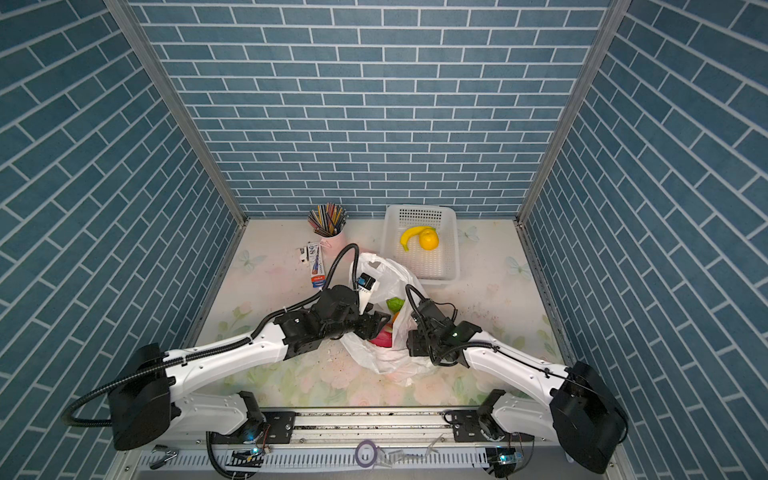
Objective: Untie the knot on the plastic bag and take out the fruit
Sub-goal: 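Move the right gripper back to the bag while the left gripper reaches inside, then grasp the pink dragon fruit with the left gripper while the right gripper holds the bag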
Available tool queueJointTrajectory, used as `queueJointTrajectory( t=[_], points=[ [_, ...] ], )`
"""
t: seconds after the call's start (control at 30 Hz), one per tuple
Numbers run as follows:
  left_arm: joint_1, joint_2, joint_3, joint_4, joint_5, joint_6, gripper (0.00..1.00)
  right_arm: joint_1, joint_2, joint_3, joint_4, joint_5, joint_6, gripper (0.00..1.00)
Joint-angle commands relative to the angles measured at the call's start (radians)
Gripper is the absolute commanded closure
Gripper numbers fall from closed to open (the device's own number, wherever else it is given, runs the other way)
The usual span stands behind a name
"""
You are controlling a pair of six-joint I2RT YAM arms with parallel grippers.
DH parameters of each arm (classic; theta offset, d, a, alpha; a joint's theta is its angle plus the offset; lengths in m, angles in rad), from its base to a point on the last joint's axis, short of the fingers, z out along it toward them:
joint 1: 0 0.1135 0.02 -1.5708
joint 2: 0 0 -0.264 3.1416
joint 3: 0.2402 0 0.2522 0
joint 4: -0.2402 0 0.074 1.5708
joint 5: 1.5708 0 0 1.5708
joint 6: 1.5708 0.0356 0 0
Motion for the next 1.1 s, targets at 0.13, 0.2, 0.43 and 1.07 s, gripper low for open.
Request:
queueJointTrajectory(
  t=[0.13, 0.2, 0.43, 1.07],
  points=[
    [0.015, 0.086, 0.067, -0.167, 0.032, 0.304, 0.34, 0.006, -0.03, -0.046, -0.089, 0.05, 0.018, 0.45],
    [0.015, 0.093, 0.066, -0.166, 0.069, 0.375, 0.33, 0.006, -0.032, -0.048, -0.079, 0.047, 0.016, 0.45],
    [0.015, 0.069, 0.001, -0.113, 0.19, 0.573, 0.33, 0.005, -0.022, -0.05, -0.068, 0.033, 0.014, 0.45],
    [0.002, 0.277, 0.076, -0.164, 0.149, 0.665, 0.13, 0.006, -0.025, -0.037, -0.053, 0.027, 0.015, 0.44]
  ],
)
